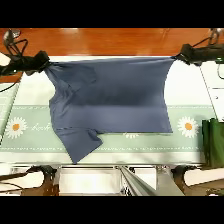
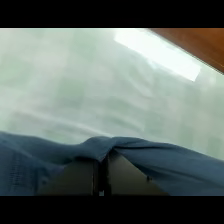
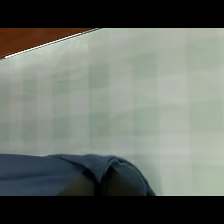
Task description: Fold the shirts.
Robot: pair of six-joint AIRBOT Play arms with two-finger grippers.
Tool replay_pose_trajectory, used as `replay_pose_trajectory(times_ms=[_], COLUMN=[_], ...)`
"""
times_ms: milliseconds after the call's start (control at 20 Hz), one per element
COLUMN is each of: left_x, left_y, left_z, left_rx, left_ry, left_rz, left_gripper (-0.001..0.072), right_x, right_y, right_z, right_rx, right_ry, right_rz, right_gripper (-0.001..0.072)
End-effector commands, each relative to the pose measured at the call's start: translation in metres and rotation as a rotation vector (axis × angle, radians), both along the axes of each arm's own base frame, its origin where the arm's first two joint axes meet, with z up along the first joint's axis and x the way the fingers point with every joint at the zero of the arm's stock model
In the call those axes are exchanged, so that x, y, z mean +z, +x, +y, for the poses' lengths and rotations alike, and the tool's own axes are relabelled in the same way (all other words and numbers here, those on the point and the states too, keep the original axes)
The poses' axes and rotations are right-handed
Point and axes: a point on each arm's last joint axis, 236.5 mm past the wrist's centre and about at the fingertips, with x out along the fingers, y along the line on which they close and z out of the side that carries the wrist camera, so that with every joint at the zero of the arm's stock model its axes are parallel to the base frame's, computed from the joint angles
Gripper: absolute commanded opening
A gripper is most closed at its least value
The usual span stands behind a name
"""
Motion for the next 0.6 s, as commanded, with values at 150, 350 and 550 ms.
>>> replay_pose_trajectory(times_ms=[150,350,550], left_x=[-0.037,-0.038,-0.066], left_y=[-0.007,-0.049,-0.090], left_z=[-0.016,-0.020,-0.022], left_rx=[-0.010,-0.218,-0.343], left_ry=[-0.108,-0.068,-0.036], left_rz=[0.154,0.276,0.436], left_gripper=[0.0024,0.0024,0.0024], right_x=[-0.055,-0.046,-0.069], right_y=[0.008,-0.031,-0.070], right_z=[0.016,0.016,0.008], right_rx=[0.020,0.143,0.233], right_ry=[0.099,0.112,0.007], right_rz=[0.171,0.274,0.417], right_gripper=[0.0024,0.0025,0.0025])
